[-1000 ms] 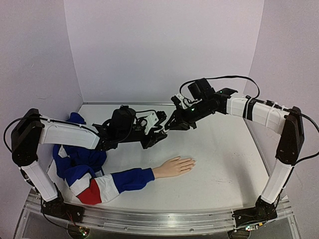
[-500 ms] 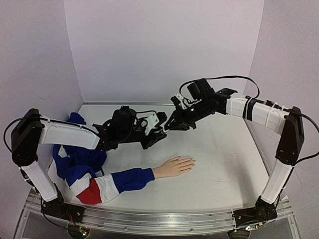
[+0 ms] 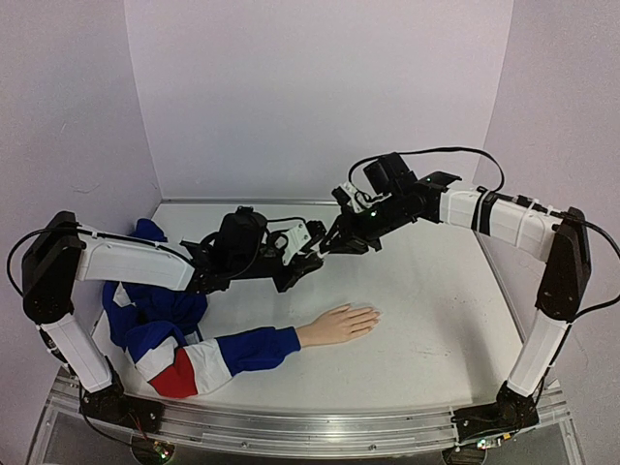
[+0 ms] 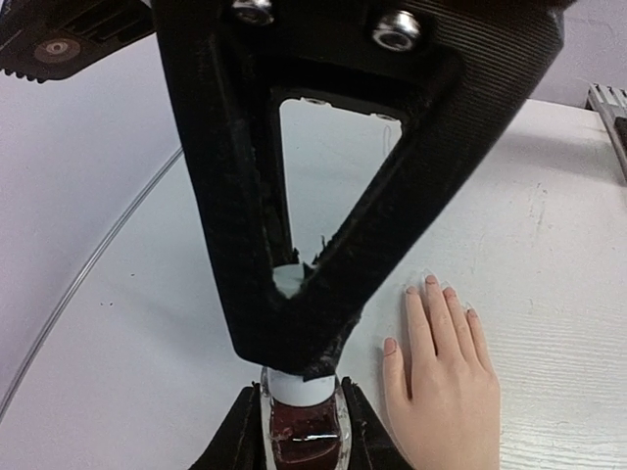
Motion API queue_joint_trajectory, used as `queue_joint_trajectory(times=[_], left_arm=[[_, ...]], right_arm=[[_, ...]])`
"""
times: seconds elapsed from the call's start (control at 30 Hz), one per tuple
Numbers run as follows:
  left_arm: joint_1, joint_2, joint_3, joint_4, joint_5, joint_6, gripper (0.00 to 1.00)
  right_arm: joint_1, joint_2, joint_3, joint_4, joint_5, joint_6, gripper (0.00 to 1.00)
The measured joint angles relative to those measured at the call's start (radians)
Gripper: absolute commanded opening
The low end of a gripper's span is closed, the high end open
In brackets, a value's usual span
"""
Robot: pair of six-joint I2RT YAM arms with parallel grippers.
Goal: Paint the nails
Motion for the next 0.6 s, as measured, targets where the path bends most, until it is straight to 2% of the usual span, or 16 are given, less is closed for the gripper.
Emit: queue_joint_trajectory(times=[0.1, 0.17, 0.33, 0.43, 0.6], left_arm=[[0.011, 0.000, 0.004, -0.014, 0.054, -0.048, 0.00], [0.038, -0.001, 0.010, -0.026, 0.140, -0.103, 0.00], [0.142, -0.001, 0.060, -0.086, 0.557, -0.278, 0.00], [0.171, -0.001, 0.111, -0.103, 0.813, -0.390, 0.00], [0.177, -0.030, 0.157, -0.103, 1.009, -0.516, 0.00]], right_arm=[[0.000, 0.000, 0.000, -0.002, 0.003, -0.066, 0.00], [0.002, -0.001, 0.000, 0.001, -0.010, -0.154, 0.00], [-0.003, -0.041, -0.054, 0.095, -0.165, -0.442, 0.00], [-0.003, -0.098, -0.076, 0.122, -0.283, -0.561, 0.00], [0.002, -0.140, -0.063, 0.151, -0.416, -0.666, 0.00]])
